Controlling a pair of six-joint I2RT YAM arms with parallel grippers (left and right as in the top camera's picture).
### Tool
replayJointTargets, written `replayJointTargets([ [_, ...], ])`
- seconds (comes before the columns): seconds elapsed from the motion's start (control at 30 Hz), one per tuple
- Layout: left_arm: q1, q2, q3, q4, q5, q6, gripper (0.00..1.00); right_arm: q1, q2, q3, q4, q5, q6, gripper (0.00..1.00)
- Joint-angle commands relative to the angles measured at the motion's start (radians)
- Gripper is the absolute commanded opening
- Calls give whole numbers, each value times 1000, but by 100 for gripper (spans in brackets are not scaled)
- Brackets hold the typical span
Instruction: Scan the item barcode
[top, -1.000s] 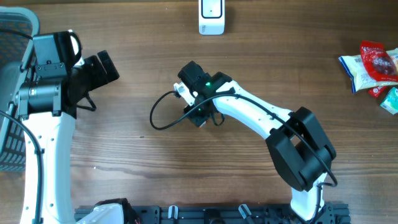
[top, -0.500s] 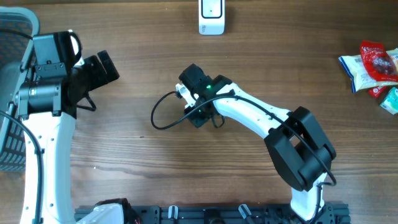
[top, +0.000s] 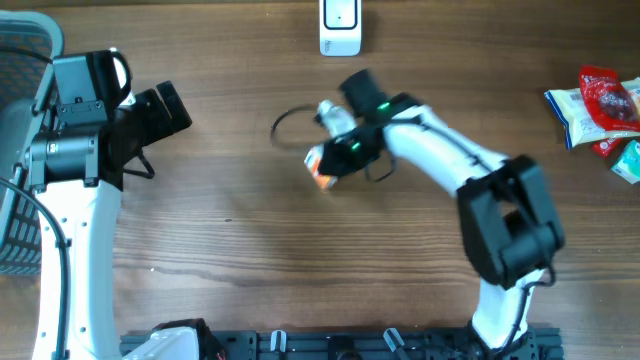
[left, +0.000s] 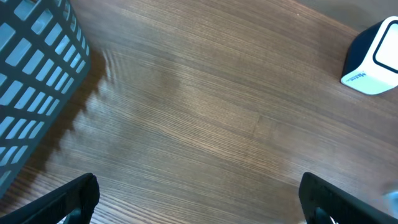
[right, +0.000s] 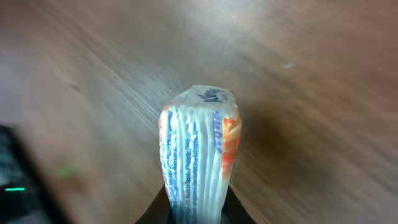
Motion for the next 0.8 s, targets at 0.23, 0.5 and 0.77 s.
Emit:
replayJointTargets([
  [0.23, 5, -6, 3, 2, 1, -16, 100, -333, 18, -9, -2, -596, -10, 4],
  [0.5, 5, -6, 3, 2, 1, -16, 100, -436, 18, -54, 38, -815, 13, 4],
  [0.77, 5, -6, 3, 2, 1, -16, 100, -429, 18, -200, 83, -703, 95, 4],
])
